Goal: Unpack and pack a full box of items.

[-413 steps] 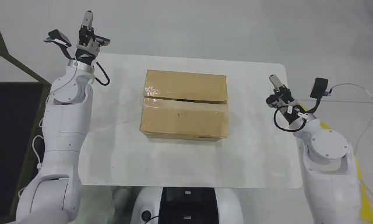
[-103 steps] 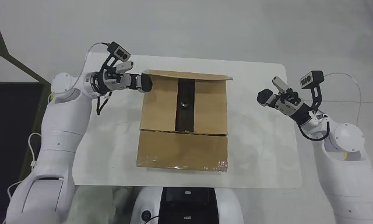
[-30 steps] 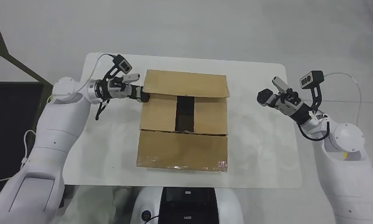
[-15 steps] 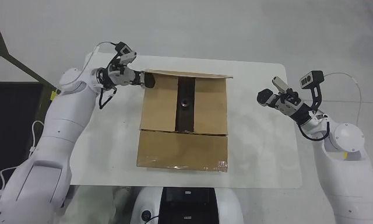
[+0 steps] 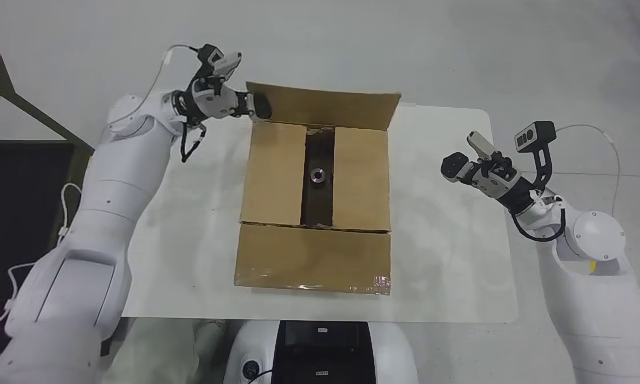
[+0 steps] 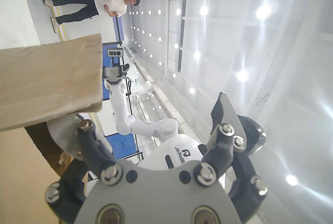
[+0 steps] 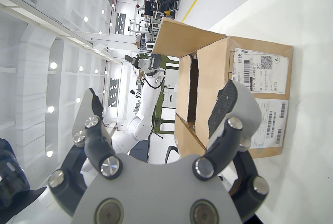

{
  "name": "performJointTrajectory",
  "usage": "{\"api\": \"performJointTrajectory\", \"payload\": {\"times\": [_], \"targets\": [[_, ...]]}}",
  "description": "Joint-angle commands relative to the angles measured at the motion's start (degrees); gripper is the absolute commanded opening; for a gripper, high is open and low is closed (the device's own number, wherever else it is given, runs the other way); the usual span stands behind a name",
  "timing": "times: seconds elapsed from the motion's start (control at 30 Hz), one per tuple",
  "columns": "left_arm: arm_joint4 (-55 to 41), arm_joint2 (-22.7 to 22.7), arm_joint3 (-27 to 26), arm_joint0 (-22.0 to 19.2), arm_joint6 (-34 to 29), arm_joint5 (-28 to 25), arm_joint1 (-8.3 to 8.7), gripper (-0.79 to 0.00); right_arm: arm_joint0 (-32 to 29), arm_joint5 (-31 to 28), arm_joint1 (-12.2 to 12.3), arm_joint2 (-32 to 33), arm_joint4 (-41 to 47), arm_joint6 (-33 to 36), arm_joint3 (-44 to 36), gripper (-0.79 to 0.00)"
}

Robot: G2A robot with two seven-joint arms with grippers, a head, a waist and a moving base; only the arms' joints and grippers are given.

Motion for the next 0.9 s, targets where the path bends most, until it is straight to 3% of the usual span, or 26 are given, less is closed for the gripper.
{"api": "performJointTrajectory", "payload": {"times": [0.0, 0.23, 0.37, 0.87], "targets": [[-0.1, 0.6, 1.4, -1.2, 0.4, 0.3, -0.52, 0.000, 0.0, 0.0, 0.0, 0.0, 0.0, 0.0, 0.0, 0.000], [2.1, 3.3, 7.2, -5.8, 3.9, 0.1, -2.59, 0.000, 0.0, 0.0, 0.0, 0.0, 0.0, 0.0, 0.0, 0.000], [5.9, 5.1, 10.5, -8.3, 7.0, -3.0, -3.75, 0.000, 0.0, 0.0, 0.0, 0.0, 0.0, 0.0, 0.0, 0.000], [12.5, 10.3, 20.6, -11.6, 15.1, -7.5, -8.46, 0.000, 0.0, 0.0, 0.0, 0.0, 0.0, 0.0, 0.0, 0.000]]}}
